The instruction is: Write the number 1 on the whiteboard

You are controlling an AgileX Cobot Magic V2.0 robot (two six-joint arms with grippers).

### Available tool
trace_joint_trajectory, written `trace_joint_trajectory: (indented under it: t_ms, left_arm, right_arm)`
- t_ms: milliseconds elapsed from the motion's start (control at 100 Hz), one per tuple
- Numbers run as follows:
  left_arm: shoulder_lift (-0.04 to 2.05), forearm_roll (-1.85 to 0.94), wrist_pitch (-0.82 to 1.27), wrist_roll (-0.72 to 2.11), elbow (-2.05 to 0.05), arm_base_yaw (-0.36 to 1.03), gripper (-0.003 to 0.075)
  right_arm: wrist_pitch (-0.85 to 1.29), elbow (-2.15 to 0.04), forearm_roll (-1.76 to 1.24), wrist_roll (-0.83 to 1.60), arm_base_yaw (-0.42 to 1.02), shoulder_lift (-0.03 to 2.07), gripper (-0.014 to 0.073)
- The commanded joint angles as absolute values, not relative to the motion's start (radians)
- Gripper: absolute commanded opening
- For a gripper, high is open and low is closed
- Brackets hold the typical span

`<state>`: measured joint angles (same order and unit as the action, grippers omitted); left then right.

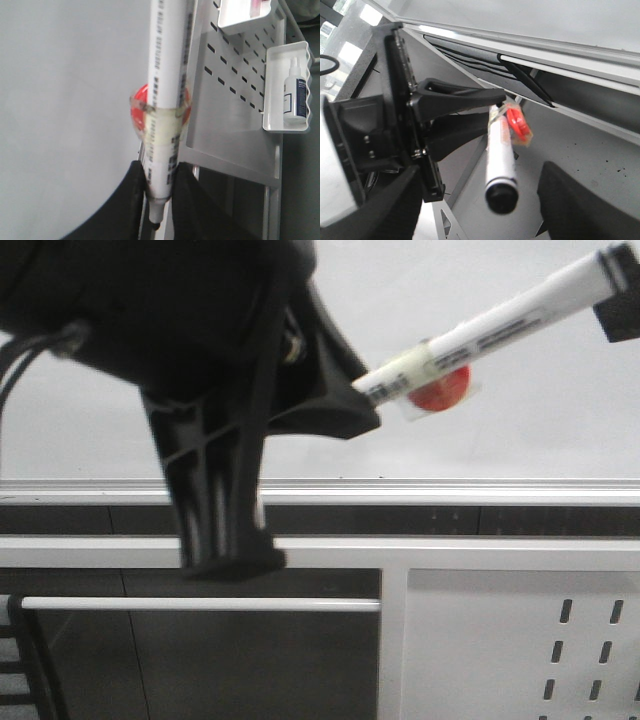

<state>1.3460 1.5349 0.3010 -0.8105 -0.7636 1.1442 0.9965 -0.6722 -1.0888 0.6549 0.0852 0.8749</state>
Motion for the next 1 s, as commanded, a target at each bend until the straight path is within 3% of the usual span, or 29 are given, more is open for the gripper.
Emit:
trace_joint_trajectory:
  t_ms: [0,880,990]
  left_arm:
    - [1.318,1.55,0.331,-0.814,-0.813,1.156,-0.0018]
    - [1.318,1.55,0.295,-0.814,-0.842,1.158,-0.0018]
    - [1.318,1.55,0.295,-0.814,-0.842,1.158,-0.0018]
  right_arm:
    - [0.976,-0.703,-1.152,0.671,0.085,0.889,0.0449]
    - [0.901,-0.703,-1.174,0.671,0.085,0.937,0.0448]
    - [0.91,-0.703,-1.194,0.671,0.085,0.937,0.0379]
